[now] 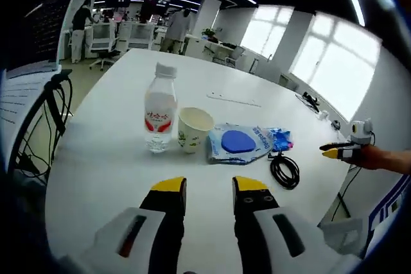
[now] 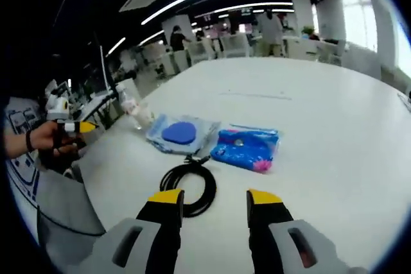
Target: Arrange the tabletop items into an orderly group along one side of the table until the central work area is clear of visible clutter.
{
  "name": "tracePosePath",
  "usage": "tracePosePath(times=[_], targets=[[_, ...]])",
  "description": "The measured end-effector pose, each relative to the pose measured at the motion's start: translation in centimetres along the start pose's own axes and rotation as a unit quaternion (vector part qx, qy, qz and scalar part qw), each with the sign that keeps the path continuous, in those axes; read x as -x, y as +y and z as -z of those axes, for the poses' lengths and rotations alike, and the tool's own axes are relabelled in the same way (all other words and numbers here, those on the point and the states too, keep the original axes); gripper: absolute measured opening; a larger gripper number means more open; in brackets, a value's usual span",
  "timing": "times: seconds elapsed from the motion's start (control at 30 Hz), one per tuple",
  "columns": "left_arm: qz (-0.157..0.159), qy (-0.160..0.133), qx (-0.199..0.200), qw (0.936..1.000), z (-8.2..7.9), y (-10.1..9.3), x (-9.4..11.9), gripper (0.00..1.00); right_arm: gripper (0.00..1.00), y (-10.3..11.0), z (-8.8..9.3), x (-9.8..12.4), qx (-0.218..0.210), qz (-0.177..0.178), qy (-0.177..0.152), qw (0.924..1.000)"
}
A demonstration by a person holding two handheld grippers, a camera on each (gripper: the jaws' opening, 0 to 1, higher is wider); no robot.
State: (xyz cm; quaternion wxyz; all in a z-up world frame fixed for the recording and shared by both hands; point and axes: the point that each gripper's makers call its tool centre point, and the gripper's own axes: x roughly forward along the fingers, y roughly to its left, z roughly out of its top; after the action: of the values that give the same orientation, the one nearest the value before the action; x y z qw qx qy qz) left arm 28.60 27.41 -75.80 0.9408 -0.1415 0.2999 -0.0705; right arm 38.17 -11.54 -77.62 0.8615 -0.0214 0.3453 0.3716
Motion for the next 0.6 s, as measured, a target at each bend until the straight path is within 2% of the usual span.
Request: tracePosePath(times=[0.07, 0.13, 0.17, 0.23, 0.27, 0.33, 0.53, 0.6], targets=[[-0.003, -0.006, -0.006, 1.0000, -0.5, 1.0, 0.8, 0.32, 0.45, 0.5, -0.4, 0.8, 0.000, 0.003, -0.010, 0.9999], [-0.004, -0.014, -0.008, 0.9999, -1.6, 0.8, 2.4, 0.38, 0.47, 0.9, -0.7, 1.3, 0.000, 0.004, -0.016, 0.9999], [-0.006, -0.022, -0.010, 0.9997, -2.0, 1.8, 2.9, 0.40, 0.48, 1.2, -0.9, 1.5, 0.005, 0.003, -0.021, 0.9998], [-0.007, -0.028, -0.017, 0.9994, -2.4, 2.5, 3.7, 0.43, 0.55, 2.0, -1.0, 1.8, 0.011, -0.003, -0.018, 0.9998], [-0.011, -0.030, -0.021, 0.9993, -2.8, 2.3, 4.6, 0.45, 0.58, 2.1, -0.9, 1.8, 0.014, -0.007, -0.015, 0.9998], [-0.010, -0.035, -0.022, 0.9991, -3.0, 3.3, 5.3, 0.47, 0.62, 2.5, -0.9, 2.0, 0.019, -0.006, -0.015, 0.9997], [-0.005, -0.051, -0.020, 0.9985, -3.6, 3.4, 8.2, 0.52, 0.74, 3.3, -1.7, 2.9, 0.005, -0.012, -0.030, 0.9995], [-0.008, -0.055, -0.022, 0.9982, -3.5, 4.3, 8.7, 0.53, 0.75, 4.0, -1.7, 3.5, 0.008, -0.011, -0.026, 0.9996]])
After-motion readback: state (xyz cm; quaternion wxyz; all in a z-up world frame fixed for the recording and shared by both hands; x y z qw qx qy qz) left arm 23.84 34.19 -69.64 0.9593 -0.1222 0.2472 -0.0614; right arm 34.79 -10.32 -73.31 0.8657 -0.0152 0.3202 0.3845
